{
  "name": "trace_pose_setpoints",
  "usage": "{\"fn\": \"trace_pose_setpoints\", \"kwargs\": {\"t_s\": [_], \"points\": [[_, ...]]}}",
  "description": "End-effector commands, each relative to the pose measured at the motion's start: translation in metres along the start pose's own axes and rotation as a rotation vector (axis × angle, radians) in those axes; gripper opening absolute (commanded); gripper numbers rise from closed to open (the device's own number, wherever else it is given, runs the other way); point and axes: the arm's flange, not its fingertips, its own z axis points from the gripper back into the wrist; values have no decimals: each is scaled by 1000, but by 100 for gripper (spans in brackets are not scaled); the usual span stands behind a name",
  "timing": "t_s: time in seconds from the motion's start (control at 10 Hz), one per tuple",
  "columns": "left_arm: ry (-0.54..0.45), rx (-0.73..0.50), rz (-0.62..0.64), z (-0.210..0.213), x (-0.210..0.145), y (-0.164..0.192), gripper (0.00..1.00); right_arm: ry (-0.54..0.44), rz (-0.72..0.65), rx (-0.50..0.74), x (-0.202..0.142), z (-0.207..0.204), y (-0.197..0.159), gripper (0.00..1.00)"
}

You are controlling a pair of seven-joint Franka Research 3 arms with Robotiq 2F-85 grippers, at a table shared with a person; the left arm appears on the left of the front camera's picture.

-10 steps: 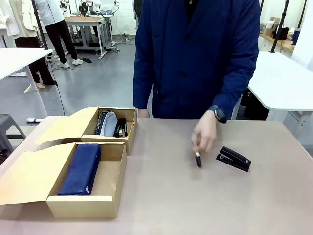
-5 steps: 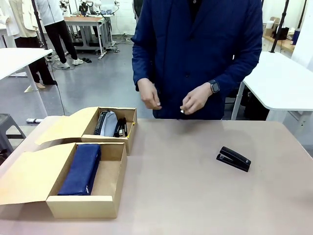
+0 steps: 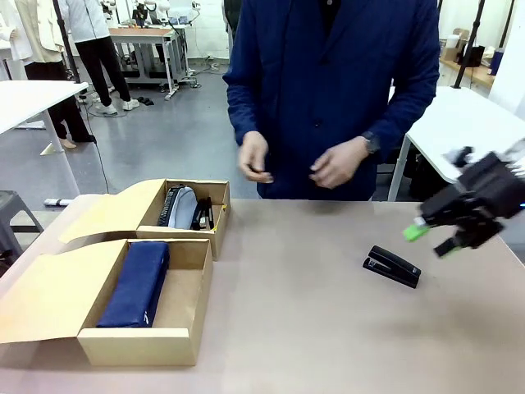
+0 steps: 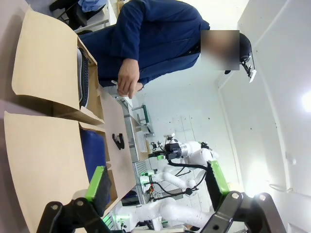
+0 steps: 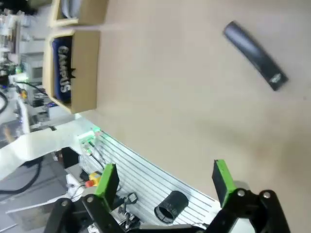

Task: Place items inside the box.
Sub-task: Pick up a Pencil pouch or Stapler and place it inside the Mailer Box closest to the robot.

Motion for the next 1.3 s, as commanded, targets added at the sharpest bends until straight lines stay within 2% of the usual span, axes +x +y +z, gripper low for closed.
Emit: {"fn": "trace_pose_setpoints", "kwargs": {"t_s": [0.0,0.2,0.3,0.5,0.6,0.7,0.8,1.2], "points": [[10,-10,-23,1,-2,-1,100,26,-82,-226,9,-51,17,100],[10,-10,-23,1,-2,-1,100,-36,-197,-430,31,-78,22,100],[10,-10,-23,1,-2,-1,100,-58,-230,-507,41,-81,12,100],[10,-10,-23,1,-2,-1,100,-95,-235,-542,52,-68,-12,100],[10,-10,-23,1,-2,-1,100,-155,-240,-523,54,-62,-20,100],[10,-10,-23,1,-2,-1,100,-86,-162,-372,49,-53,-23,100],[10,-10,-23,1,-2,-1,100,-106,-219,-526,44,-68,-23,100],[10,-10,-23,1,-2,-1,100,-106,-219,-526,44,-68,-23,100]]}}
